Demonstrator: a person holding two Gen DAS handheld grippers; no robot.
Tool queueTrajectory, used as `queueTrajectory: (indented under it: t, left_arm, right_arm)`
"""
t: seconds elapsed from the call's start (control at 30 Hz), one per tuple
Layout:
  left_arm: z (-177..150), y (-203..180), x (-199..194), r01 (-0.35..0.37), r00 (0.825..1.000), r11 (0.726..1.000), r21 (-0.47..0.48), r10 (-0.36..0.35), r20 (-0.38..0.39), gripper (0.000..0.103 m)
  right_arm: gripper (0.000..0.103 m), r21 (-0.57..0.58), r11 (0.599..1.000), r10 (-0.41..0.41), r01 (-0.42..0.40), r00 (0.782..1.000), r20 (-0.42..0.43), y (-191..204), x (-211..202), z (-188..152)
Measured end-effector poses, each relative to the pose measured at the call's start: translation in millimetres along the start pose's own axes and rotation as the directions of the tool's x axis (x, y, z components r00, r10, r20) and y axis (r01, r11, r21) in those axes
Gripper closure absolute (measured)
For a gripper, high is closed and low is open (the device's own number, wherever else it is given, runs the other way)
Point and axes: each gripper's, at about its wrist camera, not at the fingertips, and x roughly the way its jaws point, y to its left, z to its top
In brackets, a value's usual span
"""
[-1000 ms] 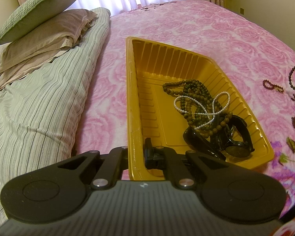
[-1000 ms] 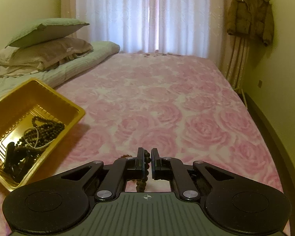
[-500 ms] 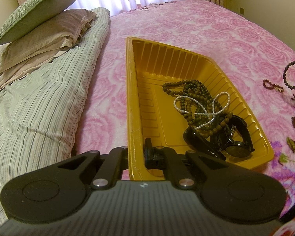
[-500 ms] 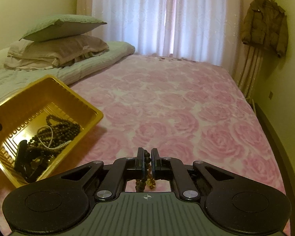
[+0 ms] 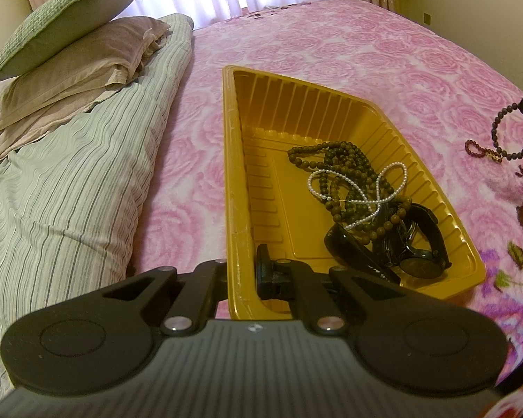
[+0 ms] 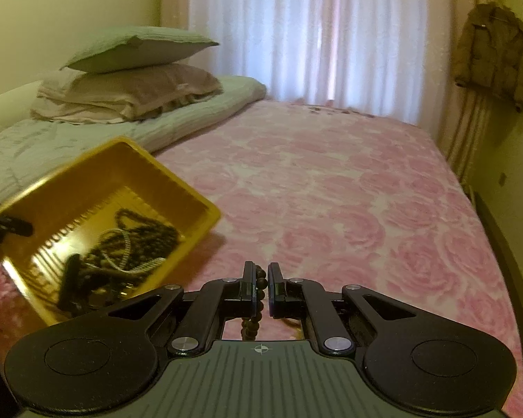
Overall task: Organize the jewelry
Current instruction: 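Lower the dark bead bracelet into the yellow tray and open the right tool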
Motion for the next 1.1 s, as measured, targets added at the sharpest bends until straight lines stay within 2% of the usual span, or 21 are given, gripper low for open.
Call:
queueTrajectory:
  t: [0.17,0.4,0.6,0.73,1.1]
  left_arm:
    - [0,-1,-1,0.0,1.0,1.0,0.004,0.0,0.001,0.1]
    - [1,-1,-1,0.001,1.0,1.0,0.005,-0.001,0.001,0.1]
    - [1,-2,0,0.002,1.0,1.0,0.006,-0.002,0.001,0.1]
    - [1,-2,0,0.002,1.0,1.0,0.005,-0.002,0.002,0.1]
    - [3,-2,0,0.003,1.0,1.0,0.008,-0.003,0.004,0.1]
  right_arm:
    - [0.097,-0.031,0.994,0.103,-0.103,0.994,0.018,24,-1,18]
    - [0.097,-0.098,0.963,0.254,-0.25,0.967,0.02,62,9,44]
    - [0.097,-0.166,0.932,0.325,-0.322,0.946,-0.005,95,22,55]
    - [0.097,-0.172,0.907,0.382,-0.383,0.923,-0.039,111,35,57]
    - [0.097,-0.183,0.87,0.447,-0.458,0.889,-0.104,140,55,52]
